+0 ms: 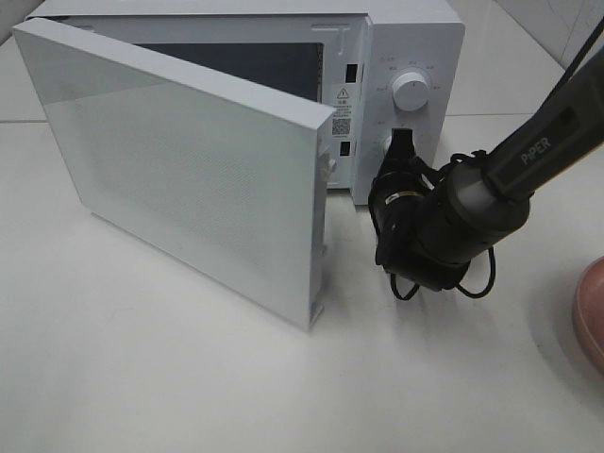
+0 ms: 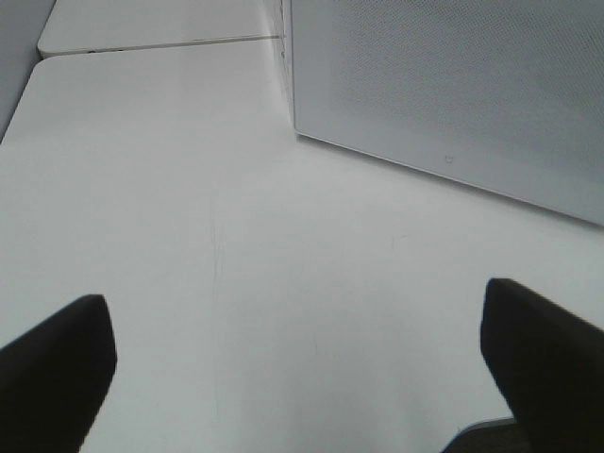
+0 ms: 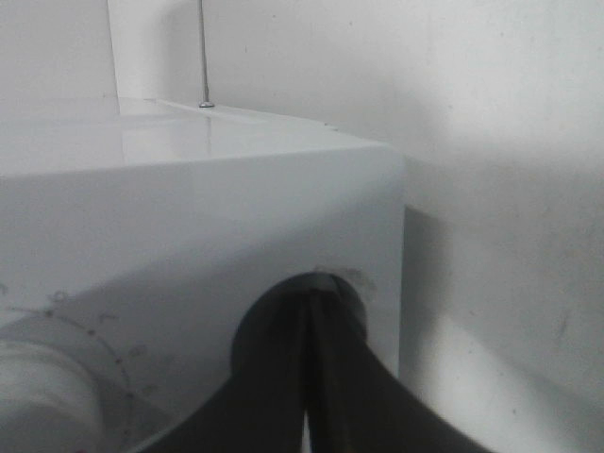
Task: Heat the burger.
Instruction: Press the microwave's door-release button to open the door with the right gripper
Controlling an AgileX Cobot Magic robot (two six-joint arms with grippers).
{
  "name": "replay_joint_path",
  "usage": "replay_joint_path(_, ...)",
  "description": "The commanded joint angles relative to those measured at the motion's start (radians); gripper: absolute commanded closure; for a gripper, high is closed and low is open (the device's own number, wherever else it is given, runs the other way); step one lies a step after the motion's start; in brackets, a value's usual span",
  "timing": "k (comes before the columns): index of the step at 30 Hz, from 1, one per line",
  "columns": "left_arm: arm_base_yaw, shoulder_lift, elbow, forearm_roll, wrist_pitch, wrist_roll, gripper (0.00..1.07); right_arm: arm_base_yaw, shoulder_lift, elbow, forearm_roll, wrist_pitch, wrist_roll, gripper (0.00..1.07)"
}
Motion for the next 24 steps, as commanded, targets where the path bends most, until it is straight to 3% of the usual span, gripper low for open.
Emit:
replay_joint_path(1,-0.003,-0.004,0.003,-0.003,-0.009,0.001,0.09,-0.030,0.020,-0.076,-0.156,-0.067,0.000,1.07)
replay_joint_path(24,-0.003,-0.004,0.003,-0.003,-0.009,0.001,0.09,-0.027,-0.116,0.100,-0.182,0.086,-0.011,1.07)
